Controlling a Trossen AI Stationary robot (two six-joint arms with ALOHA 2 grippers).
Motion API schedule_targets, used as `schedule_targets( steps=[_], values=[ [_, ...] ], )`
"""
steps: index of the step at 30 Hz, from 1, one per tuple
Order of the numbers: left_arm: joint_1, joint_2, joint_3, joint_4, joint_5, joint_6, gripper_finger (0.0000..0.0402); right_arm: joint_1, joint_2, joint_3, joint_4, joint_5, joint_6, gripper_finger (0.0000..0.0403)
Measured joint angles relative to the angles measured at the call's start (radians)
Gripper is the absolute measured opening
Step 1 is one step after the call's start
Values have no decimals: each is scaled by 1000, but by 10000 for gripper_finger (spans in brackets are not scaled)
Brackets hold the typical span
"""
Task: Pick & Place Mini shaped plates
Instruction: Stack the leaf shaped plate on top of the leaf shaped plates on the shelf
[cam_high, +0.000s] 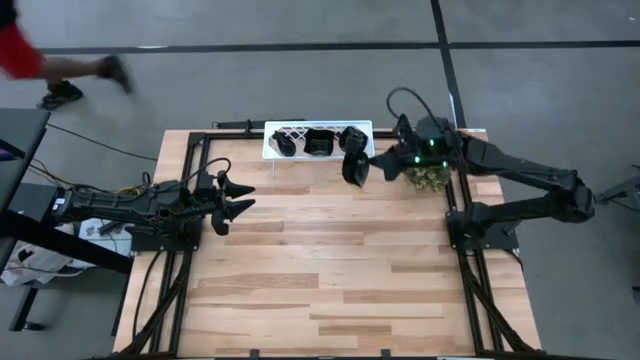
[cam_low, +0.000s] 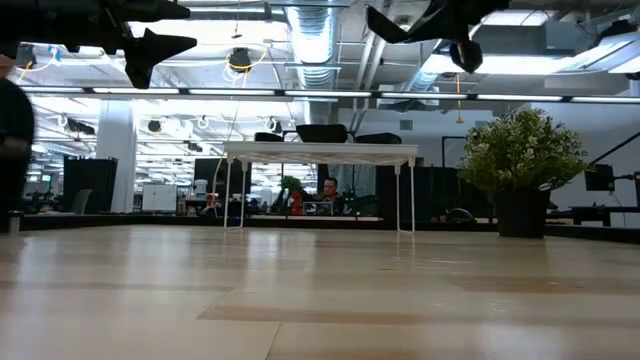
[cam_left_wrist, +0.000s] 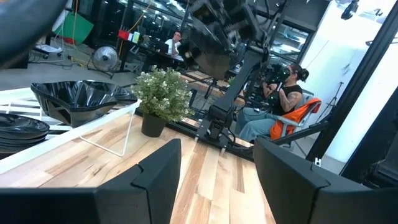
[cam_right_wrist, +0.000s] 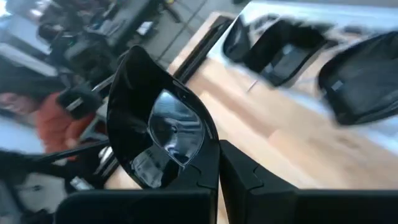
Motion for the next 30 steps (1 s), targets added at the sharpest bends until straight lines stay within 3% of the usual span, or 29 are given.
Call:
schedule_targets(
  steps=[7,15,30],
  values=[
    [0,0,0,0,0,3,204,-121,143,233,-206,-25,-104,0],
    [0,0,0,0,0,4,204,-226,313,403,-320,-34,-188,0],
    [0,0,0,0,0,4,204,-351,486,434,-464,-35,-152,0]
  ],
)
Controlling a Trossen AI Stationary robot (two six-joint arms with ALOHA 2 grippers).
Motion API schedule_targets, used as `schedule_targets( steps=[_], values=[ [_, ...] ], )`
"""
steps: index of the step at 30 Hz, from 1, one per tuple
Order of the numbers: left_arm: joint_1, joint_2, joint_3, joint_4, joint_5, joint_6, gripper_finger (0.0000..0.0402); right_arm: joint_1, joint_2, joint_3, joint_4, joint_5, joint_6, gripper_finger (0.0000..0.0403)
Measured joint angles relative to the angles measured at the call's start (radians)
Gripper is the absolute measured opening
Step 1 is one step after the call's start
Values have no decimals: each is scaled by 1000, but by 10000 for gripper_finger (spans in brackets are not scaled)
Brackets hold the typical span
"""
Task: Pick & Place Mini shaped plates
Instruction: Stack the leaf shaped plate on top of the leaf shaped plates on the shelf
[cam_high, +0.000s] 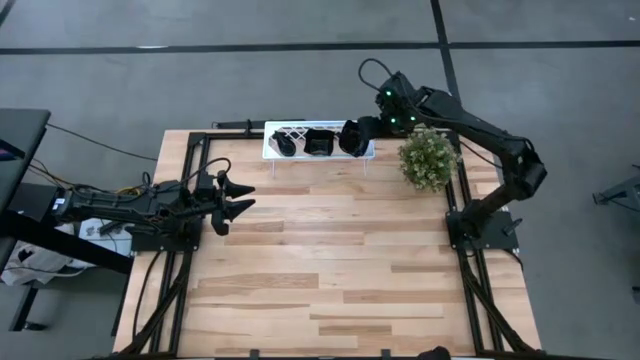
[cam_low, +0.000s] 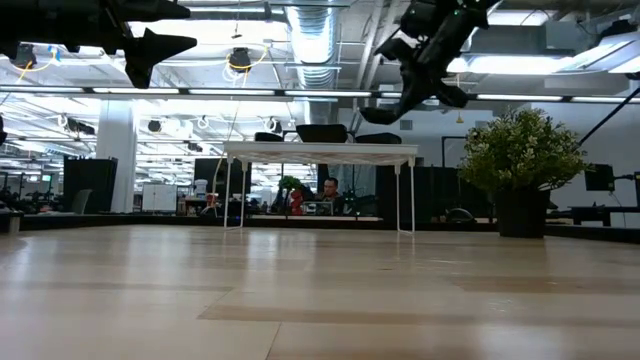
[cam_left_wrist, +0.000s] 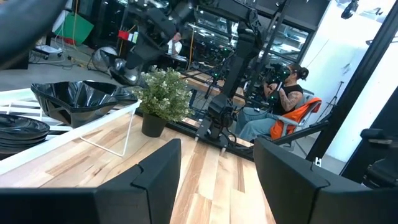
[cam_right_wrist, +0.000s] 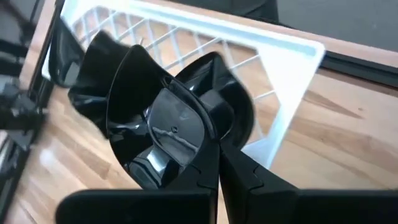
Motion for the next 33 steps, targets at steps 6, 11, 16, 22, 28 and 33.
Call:
schedule_targets(
  steps=[6,11,16,22,28,33],
  values=[
    [0,0,0,0,0,0,204,-32,0,0,2,3,85,0],
    [0,0,0,0,0,15,204,-29,0,0,4,-5,146,0],
    [0,0,0,0,0,19,204,-5,0,0,23,54,163,0],
    [0,0,0,0,0,19,204,-6,1,-27,34,65,162,0],
    [0,0,0,0,0,18,204,-5,1,-45,75,72,159,0],
    [0,0,0,2,0,17,204,0,16,-59,83,68,160,0]
  ],
)
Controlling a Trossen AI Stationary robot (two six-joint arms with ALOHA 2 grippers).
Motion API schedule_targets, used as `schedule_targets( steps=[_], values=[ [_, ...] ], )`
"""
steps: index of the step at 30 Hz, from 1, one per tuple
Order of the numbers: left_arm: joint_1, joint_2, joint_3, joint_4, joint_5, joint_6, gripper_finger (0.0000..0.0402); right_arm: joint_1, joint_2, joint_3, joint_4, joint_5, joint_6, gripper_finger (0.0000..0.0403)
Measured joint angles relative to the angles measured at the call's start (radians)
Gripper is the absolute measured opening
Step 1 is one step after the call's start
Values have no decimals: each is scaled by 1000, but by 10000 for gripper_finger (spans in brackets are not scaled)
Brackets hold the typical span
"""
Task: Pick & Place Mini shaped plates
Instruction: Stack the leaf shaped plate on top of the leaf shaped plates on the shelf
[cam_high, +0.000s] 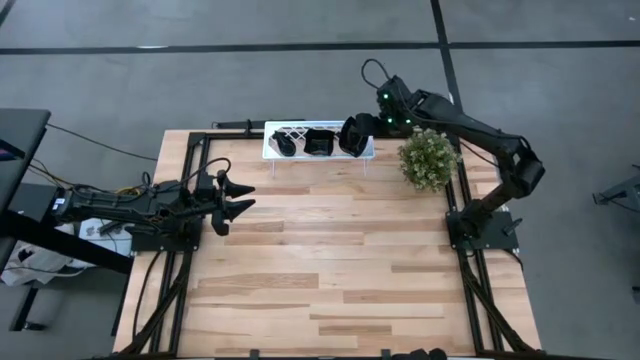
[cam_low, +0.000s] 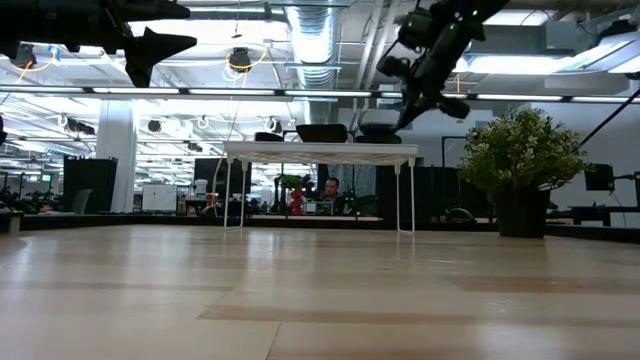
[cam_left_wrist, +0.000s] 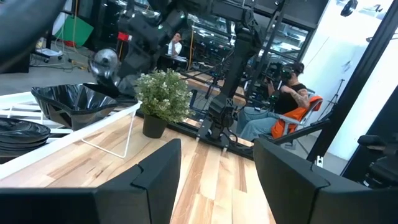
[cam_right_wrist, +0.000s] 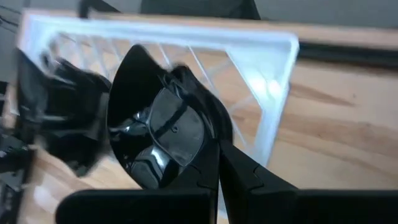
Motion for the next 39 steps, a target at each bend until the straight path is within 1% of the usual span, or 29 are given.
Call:
schedule_targets(
  steps=[8,29,32,39],
  values=[
    [-2,0,0,3,6,-2,204,7,16,-26,38,-6,-3,0],
    [-5,0,0,3,7,1,204,6,14,-25,30,-8,-12,0],
    [-5,0,0,3,7,1,204,6,14,-25,30,-8,-34,12],
    [-5,0,0,3,8,1,204,6,14,-25,31,-8,-48,64]
  ],
)
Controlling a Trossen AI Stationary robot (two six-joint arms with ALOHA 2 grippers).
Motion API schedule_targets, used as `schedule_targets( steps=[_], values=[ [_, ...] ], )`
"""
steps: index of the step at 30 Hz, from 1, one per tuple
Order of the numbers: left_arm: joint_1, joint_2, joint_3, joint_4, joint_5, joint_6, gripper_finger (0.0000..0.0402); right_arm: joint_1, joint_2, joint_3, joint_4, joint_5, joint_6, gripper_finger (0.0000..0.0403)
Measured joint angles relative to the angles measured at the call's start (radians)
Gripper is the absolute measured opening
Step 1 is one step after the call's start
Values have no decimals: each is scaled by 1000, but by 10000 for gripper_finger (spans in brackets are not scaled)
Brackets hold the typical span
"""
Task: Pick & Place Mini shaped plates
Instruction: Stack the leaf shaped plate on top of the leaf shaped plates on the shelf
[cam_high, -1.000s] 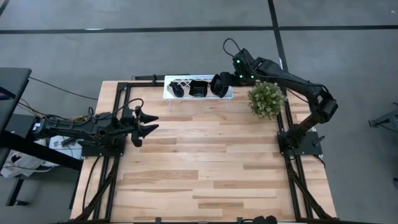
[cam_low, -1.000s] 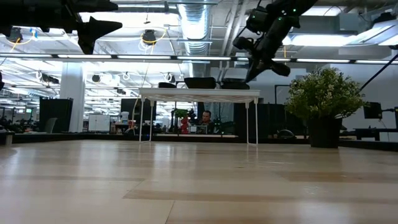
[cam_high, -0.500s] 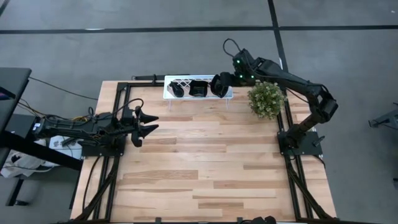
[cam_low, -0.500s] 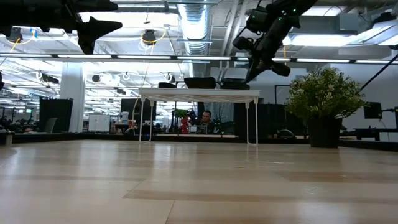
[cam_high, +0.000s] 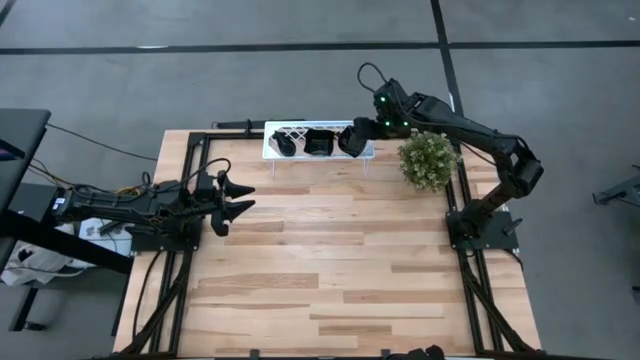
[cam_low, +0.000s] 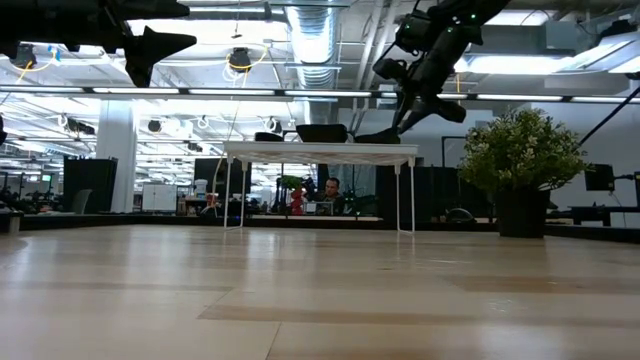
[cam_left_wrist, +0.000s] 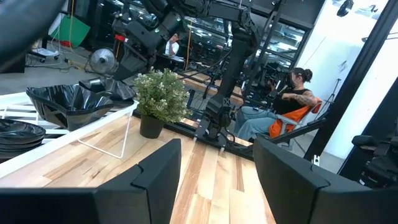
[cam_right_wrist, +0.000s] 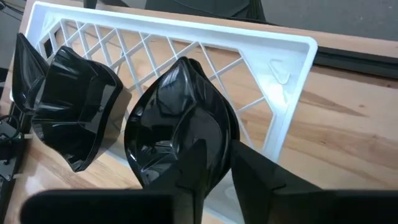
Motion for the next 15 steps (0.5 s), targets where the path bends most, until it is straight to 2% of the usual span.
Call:
schedule_targets(
  steps=[9,15],
  values=[
    [0,0,0,0,0,-2,204,0,-6,1,0,-3,-17,74],
    [0,0,0,0,0,-5,204,0,-8,1,-8,-57,-16,75]
  ],
)
